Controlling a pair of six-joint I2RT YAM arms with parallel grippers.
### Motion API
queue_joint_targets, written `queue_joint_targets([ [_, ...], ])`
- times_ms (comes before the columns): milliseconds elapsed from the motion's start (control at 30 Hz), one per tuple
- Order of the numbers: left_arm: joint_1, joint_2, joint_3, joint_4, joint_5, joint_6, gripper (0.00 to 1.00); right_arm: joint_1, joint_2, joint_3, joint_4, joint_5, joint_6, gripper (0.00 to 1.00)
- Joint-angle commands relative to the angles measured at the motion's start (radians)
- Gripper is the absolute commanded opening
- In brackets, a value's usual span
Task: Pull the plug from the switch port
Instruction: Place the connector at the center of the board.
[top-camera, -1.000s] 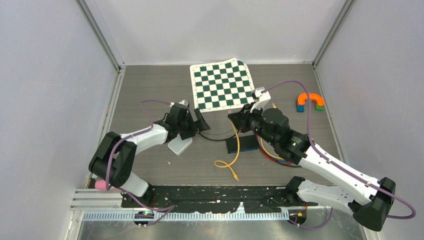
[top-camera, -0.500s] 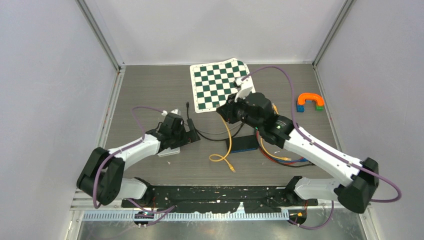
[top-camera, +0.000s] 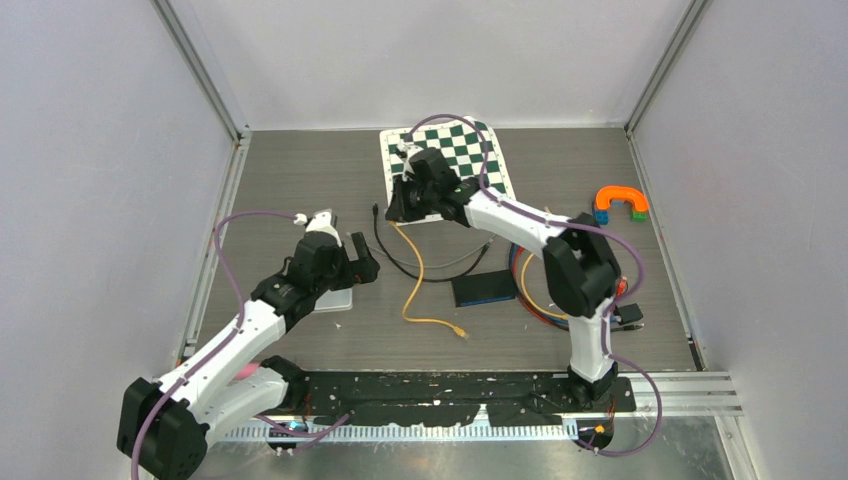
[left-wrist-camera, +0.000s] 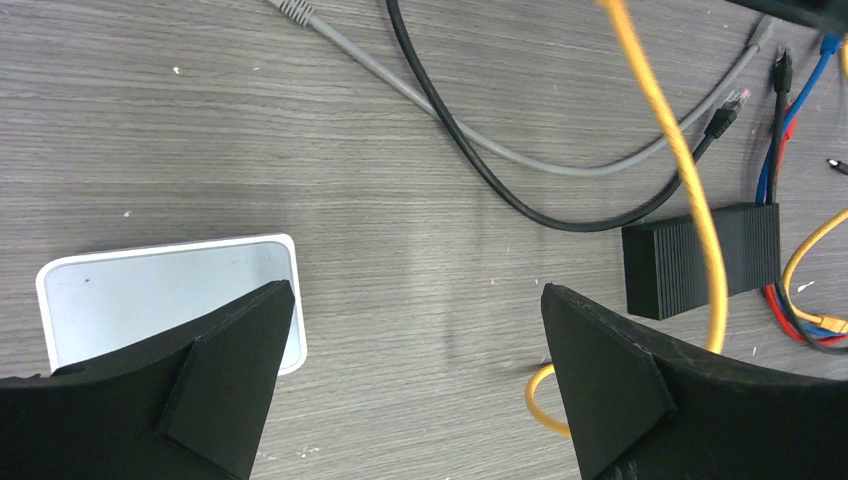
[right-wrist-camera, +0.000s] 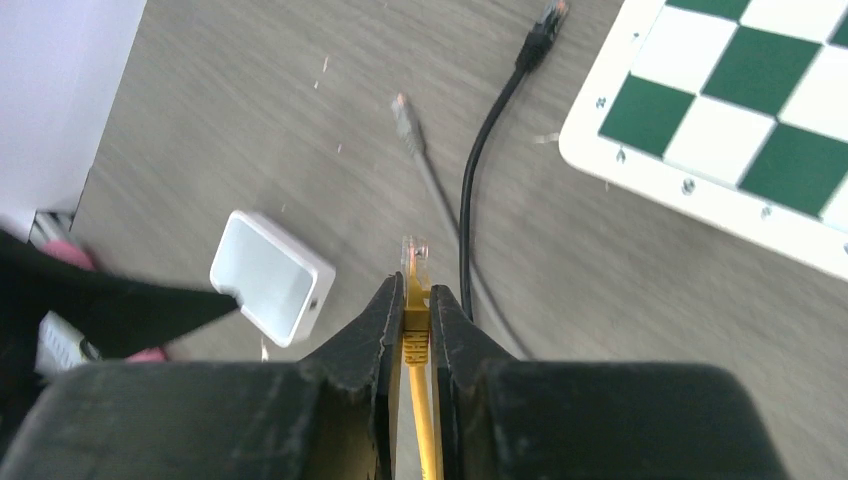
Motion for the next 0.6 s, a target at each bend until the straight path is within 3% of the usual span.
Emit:
queue_joint_targets([
  [0,-0.003,-0.022,0.018,-0.044,-0.030,0.029,1.00,-0.013,0.127,0.168,-0.002,-0.084,0.041,0.23],
  [100,-0.003,-0.025,0.005,-0.056,-0.032,0.026,1.00,-0.018,0.201,0.252,-0.051,-0.143,0.035,0.40],
  [233,-0.003,-0.030,0.003,-0.071,-0.045,0.030,1.00,-0.036,0.186,0.260,-0.115,-0.145,-0.023,0.53],
  [567,-0.002,0.005,0.036,-0.094,-0.059,0.064,1.00,-0.078,-0.072,-0.144,-0.092,-0.077,-0.136,0.57],
])
